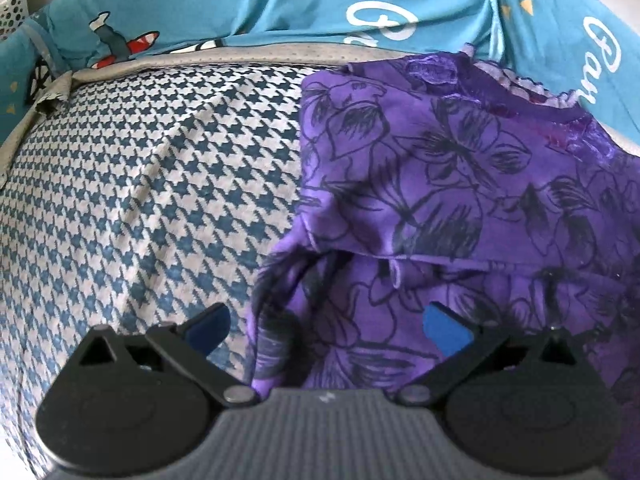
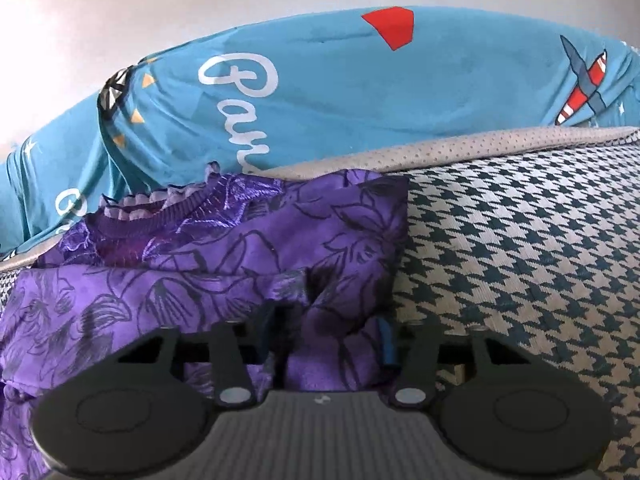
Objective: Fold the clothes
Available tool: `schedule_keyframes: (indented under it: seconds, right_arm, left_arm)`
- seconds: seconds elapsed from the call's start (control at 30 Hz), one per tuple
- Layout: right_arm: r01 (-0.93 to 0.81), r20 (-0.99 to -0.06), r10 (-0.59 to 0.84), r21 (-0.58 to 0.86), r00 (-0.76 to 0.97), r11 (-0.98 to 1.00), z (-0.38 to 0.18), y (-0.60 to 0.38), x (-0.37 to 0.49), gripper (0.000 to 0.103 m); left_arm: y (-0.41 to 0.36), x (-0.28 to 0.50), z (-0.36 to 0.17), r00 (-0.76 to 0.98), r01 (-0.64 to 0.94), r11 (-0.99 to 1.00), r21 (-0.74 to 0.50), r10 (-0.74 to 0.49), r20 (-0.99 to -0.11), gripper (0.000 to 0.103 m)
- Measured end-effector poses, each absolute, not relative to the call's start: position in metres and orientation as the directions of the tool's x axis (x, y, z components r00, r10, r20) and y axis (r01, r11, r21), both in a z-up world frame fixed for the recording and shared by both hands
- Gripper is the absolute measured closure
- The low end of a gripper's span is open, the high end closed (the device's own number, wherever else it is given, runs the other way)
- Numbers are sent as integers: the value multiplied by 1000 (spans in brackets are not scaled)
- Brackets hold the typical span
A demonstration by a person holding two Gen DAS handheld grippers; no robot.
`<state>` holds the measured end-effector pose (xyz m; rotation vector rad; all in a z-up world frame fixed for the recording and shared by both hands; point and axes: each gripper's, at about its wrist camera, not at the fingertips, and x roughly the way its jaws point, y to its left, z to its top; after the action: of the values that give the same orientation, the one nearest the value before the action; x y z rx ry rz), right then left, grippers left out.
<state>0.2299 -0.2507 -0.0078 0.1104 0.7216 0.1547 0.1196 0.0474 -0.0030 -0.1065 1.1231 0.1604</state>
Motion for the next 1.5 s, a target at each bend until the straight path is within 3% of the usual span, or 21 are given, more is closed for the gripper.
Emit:
schedule_keyframes:
  seconds: [0.13, 0.23, 0.97, 1.5]
  right_arm:
    - [-92, -634, 166, 148, 755, 985, 0, -247, 225, 79]
    - [-88, -620, 160, 146, 768, 985, 7, -242, 221, 81]
    - [-150, -509, 188, 114, 840, 982, 51, -180, 196, 84]
    - [-383, -434, 379, 83, 817, 920, 62, -56, 167, 86]
  left_arm:
    - [54, 119, -2, 426, -200, 980, -4, 83, -901, 0]
    - [57, 118, -1, 431, -206, 979, 2, 92, -898, 0]
    - [83, 104, -2, 431, -226, 974, 7, 106, -896, 0]
    - [134, 84, 11, 428, -309, 950, -34, 107, -897, 0]
